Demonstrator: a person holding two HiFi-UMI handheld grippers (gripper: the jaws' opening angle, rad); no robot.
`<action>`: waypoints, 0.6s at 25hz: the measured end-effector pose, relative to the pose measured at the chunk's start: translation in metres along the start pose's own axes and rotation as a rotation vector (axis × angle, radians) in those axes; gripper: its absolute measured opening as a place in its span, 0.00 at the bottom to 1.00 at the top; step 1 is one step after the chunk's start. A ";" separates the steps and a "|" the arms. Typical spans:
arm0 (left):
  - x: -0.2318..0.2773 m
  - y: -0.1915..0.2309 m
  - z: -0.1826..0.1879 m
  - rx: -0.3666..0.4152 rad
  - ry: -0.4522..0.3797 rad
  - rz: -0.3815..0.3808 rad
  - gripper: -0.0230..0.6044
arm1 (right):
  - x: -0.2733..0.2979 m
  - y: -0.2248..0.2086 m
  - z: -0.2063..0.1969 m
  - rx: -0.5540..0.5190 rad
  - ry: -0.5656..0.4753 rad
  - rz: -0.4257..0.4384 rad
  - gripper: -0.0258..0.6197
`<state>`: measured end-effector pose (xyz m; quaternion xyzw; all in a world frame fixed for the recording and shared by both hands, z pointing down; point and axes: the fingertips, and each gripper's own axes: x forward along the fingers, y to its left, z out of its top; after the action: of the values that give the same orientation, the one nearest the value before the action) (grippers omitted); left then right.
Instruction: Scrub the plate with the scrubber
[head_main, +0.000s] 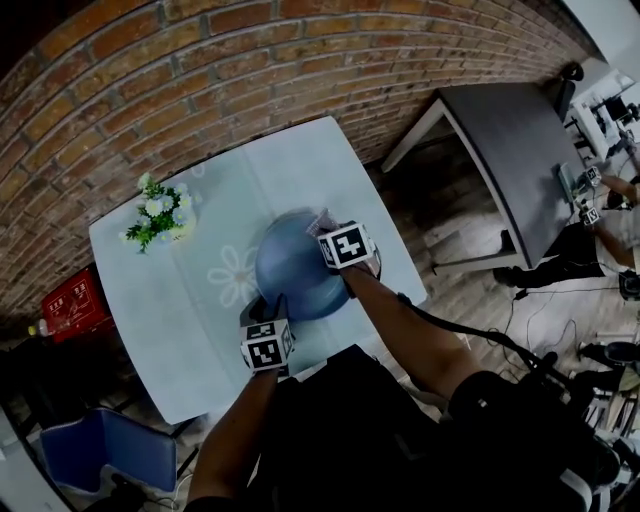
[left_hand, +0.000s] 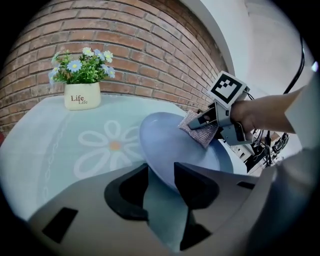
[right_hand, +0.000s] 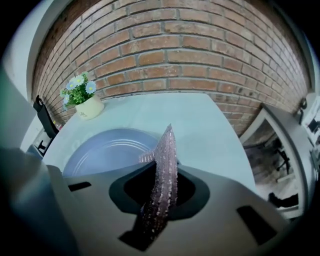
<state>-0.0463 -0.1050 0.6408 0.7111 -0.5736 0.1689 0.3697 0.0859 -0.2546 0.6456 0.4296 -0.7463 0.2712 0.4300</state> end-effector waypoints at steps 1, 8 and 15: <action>0.000 0.000 0.000 0.003 -0.002 -0.009 0.31 | -0.001 -0.001 -0.001 0.018 -0.001 -0.008 0.15; 0.002 -0.001 0.001 0.023 0.010 -0.060 0.33 | -0.011 -0.007 -0.019 0.191 -0.012 -0.065 0.15; 0.004 0.000 0.001 0.042 0.019 -0.114 0.36 | -0.023 -0.015 -0.041 0.310 -0.012 -0.157 0.15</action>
<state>-0.0449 -0.1084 0.6428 0.7486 -0.5250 0.1660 0.3692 0.1216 -0.2209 0.6462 0.5495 -0.6623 0.3459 0.3739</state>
